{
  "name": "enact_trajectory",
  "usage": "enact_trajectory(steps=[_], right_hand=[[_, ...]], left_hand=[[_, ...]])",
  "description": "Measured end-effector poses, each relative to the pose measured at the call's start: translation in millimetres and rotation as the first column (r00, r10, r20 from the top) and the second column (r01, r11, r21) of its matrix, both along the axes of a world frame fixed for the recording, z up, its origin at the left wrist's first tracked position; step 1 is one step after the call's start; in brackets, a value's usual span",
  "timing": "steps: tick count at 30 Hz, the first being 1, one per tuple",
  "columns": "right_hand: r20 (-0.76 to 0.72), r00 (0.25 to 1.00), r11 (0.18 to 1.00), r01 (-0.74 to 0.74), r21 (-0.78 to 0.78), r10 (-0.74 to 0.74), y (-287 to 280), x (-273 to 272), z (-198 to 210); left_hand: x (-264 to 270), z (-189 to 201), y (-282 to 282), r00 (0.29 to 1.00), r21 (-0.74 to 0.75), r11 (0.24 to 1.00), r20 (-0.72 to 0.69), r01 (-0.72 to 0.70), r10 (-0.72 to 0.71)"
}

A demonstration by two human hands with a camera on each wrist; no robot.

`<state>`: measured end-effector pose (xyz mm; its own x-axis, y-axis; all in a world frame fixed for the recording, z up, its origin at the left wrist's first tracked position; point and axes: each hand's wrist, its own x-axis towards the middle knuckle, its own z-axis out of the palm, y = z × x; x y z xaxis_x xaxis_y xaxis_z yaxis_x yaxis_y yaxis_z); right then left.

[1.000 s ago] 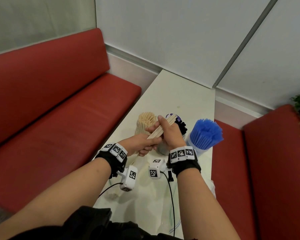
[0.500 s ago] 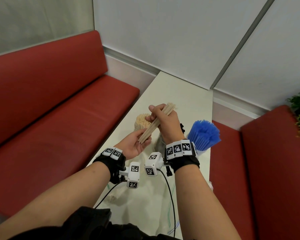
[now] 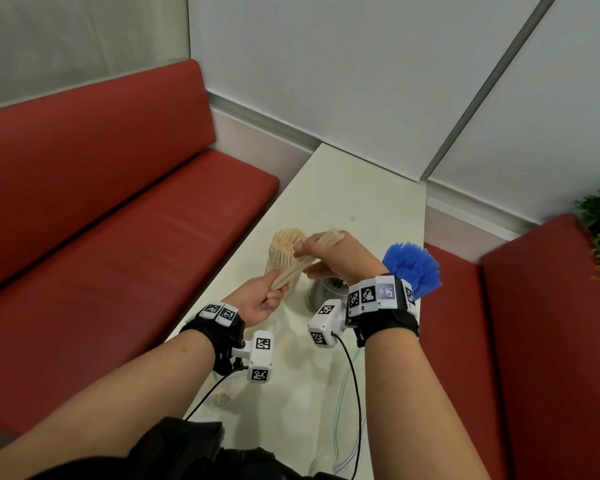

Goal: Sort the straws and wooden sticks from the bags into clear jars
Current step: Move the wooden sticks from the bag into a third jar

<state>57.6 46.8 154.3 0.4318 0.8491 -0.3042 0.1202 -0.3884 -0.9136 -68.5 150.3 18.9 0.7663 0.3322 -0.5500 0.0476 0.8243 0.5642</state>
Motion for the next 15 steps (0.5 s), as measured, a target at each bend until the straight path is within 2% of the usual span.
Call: enact_trajectory(steps=[3,6,9,10,11,12,15], right_hand=[[-0.065,0.998,0.995,-0.021,-0.095,0.015,-0.4,4.8,-1.2],[0.028,0.999,0.990,0.027,-0.137,-0.023,9.5,10.9,-4.9],[0.102,0.990,0.981,0.109,-0.163,-0.093,23.1,18.5,-3.4],[0.122,0.985,0.979,0.138,-0.150,-0.120,28.1,21.1,-2.2],[0.144,0.979,0.977,0.165,-0.135,-0.146,33.4,23.5,-1.0],[0.163,0.972,0.974,0.190,-0.121,-0.169,39.2,25.8,-0.2],[0.198,0.954,0.964,0.249,-0.093,-0.227,56.6,31.2,-1.9]], left_hand=[[-2.4,-8.5,-0.7,0.995,0.088,0.996,-0.097,0.009,0.000],[-5.5,-17.8,-3.2,0.967,0.195,0.979,-0.254,0.051,0.000],[-11.6,-29.1,-3.2,0.892,0.317,0.921,-0.448,0.225,-0.064],[-14.3,-32.5,-2.4,0.857,0.361,0.881,-0.507,0.307,-0.091],[-16.6,-36.7,-1.0,0.811,0.422,0.804,-0.572,0.419,-0.123],[-18.3,-42.0,0.4,0.749,0.475,0.690,-0.646,0.546,-0.149],[-25.7,-59.0,-0.9,0.565,0.506,0.349,-0.820,0.789,-0.090]])
